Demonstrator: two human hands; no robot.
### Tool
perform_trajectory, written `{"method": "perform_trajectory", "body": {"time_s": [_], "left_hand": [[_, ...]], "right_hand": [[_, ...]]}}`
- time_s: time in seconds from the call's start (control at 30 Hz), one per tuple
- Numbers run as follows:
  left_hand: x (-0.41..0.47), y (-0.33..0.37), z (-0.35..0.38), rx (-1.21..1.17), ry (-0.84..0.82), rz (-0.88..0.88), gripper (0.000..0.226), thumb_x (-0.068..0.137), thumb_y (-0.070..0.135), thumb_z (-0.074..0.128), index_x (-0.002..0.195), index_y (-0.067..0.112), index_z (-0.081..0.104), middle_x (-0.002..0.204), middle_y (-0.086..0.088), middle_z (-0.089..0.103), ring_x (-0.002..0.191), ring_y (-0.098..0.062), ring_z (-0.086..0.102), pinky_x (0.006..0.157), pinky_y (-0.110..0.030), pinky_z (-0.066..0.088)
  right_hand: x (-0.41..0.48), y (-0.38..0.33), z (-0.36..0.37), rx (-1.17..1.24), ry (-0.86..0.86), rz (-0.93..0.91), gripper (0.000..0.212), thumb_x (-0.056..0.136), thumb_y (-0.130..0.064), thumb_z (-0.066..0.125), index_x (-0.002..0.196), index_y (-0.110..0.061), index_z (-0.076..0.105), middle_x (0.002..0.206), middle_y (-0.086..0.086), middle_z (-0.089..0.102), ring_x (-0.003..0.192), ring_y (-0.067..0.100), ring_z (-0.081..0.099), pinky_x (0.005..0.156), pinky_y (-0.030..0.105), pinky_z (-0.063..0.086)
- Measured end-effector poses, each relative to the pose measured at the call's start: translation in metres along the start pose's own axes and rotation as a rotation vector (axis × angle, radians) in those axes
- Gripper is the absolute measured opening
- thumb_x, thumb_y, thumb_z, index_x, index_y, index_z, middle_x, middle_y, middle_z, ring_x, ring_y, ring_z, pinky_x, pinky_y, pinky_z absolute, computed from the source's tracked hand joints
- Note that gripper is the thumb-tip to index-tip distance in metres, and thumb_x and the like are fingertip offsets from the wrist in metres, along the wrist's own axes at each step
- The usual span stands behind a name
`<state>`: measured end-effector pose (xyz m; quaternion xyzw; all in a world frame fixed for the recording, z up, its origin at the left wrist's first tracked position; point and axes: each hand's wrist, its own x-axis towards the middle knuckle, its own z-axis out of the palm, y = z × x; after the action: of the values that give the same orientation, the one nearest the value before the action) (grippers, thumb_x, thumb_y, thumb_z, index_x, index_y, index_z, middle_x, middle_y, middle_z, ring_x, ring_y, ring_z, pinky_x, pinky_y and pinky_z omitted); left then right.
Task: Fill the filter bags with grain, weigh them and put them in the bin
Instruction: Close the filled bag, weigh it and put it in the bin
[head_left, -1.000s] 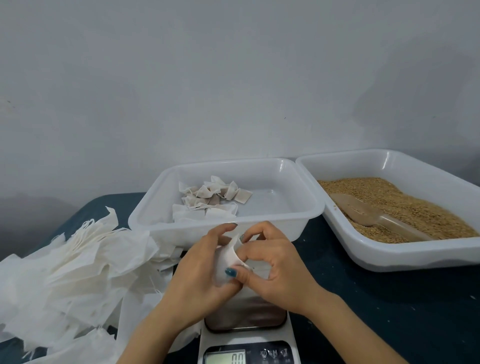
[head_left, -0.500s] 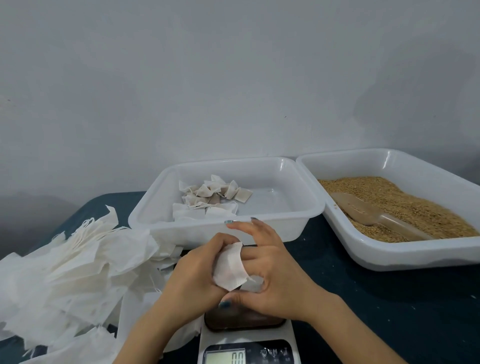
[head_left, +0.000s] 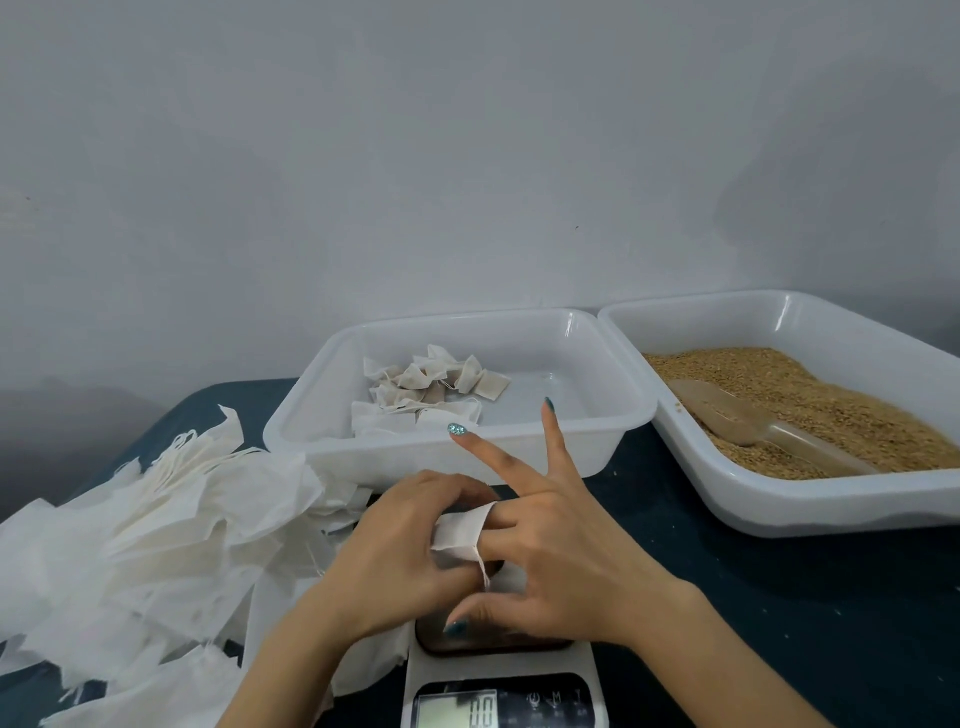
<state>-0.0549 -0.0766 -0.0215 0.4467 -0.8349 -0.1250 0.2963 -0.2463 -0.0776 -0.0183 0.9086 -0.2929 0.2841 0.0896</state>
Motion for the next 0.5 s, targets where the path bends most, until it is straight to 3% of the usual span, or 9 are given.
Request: {"method": "perform_trajectory", "body": {"time_s": [0.13, 0.27, 0.37, 0.5], "left_hand": [[0.005, -0.002, -0.001, 0.076, -0.051, -0.007, 0.028, 0.067, 0.037, 0.077, 0.091, 0.026, 0.068, 0.082, 0.013, 0.064, 0.082, -0.002, 0.056, 0.072, -0.025, 0.045], [0.006, -0.004, 0.002, -0.011, -0.01, -0.059, 0.021, 0.066, 0.032, 0.072, 0.081, 0.029, 0.057, 0.073, 0.011, 0.061, 0.071, -0.006, 0.058, 0.061, -0.024, 0.045], [0.006, -0.009, 0.003, -0.125, 0.009, -0.087, 0.02, 0.067, 0.037, 0.067, 0.076, 0.026, 0.053, 0.067, 0.007, 0.06, 0.059, -0.008, 0.054, 0.056, -0.029, 0.043], [0.007, -0.012, 0.004, -0.218, 0.05, -0.093, 0.03, 0.068, 0.049, 0.065, 0.073, 0.025, 0.047, 0.062, 0.009, 0.053, 0.056, -0.005, 0.043, 0.053, -0.023, 0.035]], "right_hand": [[0.001, -0.001, -0.002, -0.033, -0.008, -0.066, 0.044, 0.091, -0.064, 0.053, 0.07, -0.029, 0.071, 0.066, -0.014, 0.064, 0.152, 0.019, 0.014, 0.11, 0.075, 0.002], [0.001, -0.002, -0.002, -0.023, 0.076, -0.117, 0.031, 0.09, -0.059, 0.06, 0.094, -0.032, 0.076, 0.09, -0.012, 0.072, 0.149, 0.022, 0.026, 0.111, 0.072, 0.008], [0.0, 0.0, -0.002, 0.044, 0.214, -0.097, 0.025, 0.089, -0.052, 0.066, 0.09, -0.03, 0.077, 0.095, -0.014, 0.072, 0.14, 0.02, 0.041, 0.113, 0.066, 0.017], [0.0, 0.004, 0.0, 0.128, 0.429, -0.037, 0.021, 0.093, -0.037, 0.064, 0.083, -0.023, 0.078, 0.084, -0.014, 0.071, 0.12, 0.017, 0.056, 0.108, 0.051, 0.033]]}}
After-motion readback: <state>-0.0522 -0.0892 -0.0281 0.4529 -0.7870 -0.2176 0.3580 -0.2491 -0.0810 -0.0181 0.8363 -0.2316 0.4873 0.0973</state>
